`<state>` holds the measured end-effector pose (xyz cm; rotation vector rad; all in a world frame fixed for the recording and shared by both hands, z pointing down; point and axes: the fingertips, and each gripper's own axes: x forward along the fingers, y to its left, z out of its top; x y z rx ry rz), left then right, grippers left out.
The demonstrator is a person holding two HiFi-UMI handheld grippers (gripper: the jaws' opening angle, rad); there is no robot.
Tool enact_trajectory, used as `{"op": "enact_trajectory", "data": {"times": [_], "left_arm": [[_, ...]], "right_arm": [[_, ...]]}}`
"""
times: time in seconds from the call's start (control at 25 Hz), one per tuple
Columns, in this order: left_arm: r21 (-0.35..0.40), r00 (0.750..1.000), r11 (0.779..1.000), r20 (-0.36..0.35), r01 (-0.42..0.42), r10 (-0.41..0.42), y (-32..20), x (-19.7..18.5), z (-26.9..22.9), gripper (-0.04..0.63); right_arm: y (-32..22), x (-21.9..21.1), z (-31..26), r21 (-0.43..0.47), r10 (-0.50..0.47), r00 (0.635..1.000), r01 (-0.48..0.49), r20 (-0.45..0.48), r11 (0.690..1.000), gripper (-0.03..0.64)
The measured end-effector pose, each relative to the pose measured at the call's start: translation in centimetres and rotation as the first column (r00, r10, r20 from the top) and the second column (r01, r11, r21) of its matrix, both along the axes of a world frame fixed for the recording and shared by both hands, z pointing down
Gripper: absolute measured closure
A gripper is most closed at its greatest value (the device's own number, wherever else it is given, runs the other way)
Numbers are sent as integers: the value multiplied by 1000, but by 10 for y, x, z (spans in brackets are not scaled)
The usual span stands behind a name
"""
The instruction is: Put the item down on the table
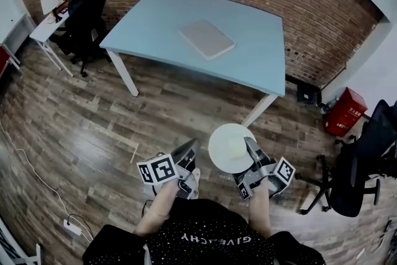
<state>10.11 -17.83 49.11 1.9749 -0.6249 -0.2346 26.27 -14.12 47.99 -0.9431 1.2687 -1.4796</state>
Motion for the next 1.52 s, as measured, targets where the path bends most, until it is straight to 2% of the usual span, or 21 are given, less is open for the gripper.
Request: {"op": "enact_trajectory", "data": {"times": [0.28, 0.56, 0.92, 1.16, 1.28, 1.52], "left_arm": [[-6, 1000, 1000, -9, -16, 16, -88, 18, -2, 586], [-17, 1000, 1000, -9, -10, 10, -149, 22, 0, 586], [-39, 1000, 999, -25, -9, 8, -177, 19, 0, 586], [-69, 998, 996, -38, 50, -53, -192, 8, 5, 586], [-62, 997, 997, -50, 52, -55, -200, 13, 3, 586], [-66, 995, 993, -36, 94, -97, -238, 8, 11, 586]], "right_arm": [[-87, 15, 3, -14, 18, 1000, -18, 7, 1000, 565], [-147, 20, 9, -34, 13, 1000, -12, 9, 999, 565], [-188, 13, 12, -47, -4, 1000, 5, 23, 999, 565], [-214, 6, 7, -56, -53, 998, 54, 17, 997, 565], [-229, 5, 11, -59, -74, 997, 75, 17, 995, 565], [-269, 8, 20, -71, -93, 995, 95, 31, 993, 565]]}}
